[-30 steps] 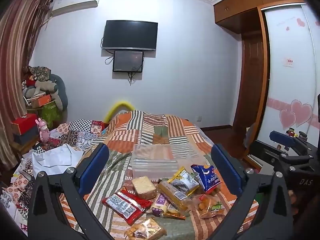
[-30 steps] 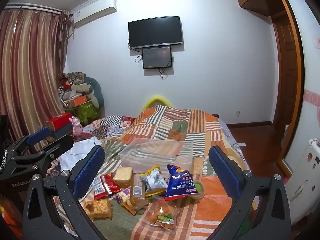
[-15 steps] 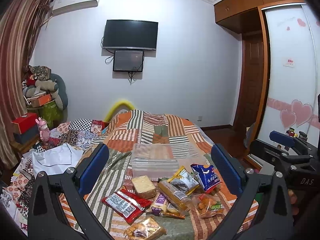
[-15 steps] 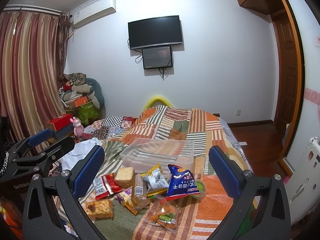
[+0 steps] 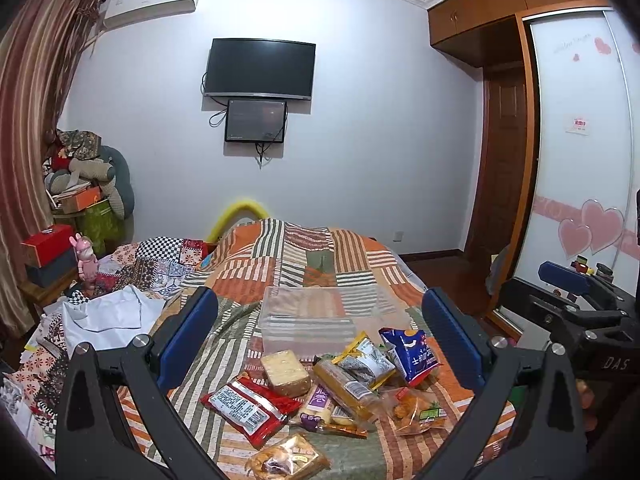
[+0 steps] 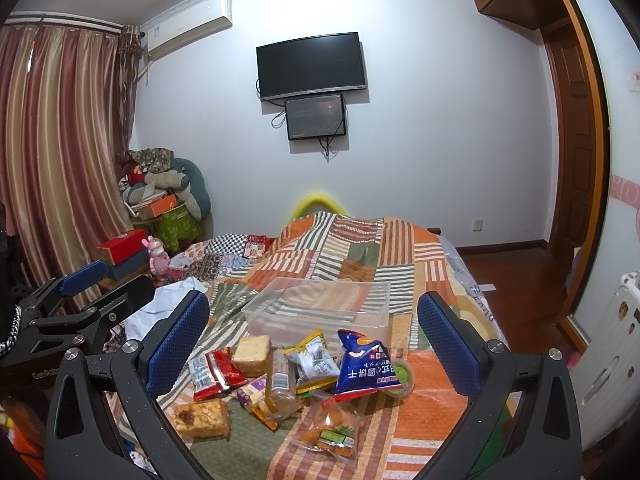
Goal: Organize snacks
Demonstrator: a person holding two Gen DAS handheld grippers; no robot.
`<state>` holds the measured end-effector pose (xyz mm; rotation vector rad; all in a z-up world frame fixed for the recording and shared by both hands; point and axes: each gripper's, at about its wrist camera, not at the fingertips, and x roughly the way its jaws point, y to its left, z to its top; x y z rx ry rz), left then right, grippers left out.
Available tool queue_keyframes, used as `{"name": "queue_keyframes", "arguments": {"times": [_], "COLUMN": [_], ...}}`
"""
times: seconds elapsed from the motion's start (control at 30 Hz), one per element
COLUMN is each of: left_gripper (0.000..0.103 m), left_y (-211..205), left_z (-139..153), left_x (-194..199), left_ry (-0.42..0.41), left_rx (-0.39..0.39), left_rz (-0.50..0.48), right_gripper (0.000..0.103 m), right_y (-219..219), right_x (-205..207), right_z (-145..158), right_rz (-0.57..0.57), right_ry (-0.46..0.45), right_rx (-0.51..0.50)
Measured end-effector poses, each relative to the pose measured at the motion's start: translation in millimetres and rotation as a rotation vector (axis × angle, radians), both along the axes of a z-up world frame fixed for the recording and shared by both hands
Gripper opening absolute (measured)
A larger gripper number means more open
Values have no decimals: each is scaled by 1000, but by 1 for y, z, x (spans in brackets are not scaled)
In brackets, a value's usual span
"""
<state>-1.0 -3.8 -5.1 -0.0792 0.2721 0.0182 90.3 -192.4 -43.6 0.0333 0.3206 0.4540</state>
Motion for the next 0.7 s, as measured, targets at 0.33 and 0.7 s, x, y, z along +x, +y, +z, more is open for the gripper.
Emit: {"name": "queue_keyframes", "arguments": {"times": [0.33, 0.7], "left_gripper": [103, 103], "left_y": [-1, -1], "left_z": [1, 1], "left_x": [1, 1], "left_ry": [-2, -4], "left_rx": [-7, -12], "left_rz": [-10, -9], "right_gripper": [103, 103], "right_y": [-1, -3], "right_x": [1, 1], "right_z": [2, 2], "right_rz": [-4, -2], "right_ry": [2, 0], "right_rx": [4, 2]}}
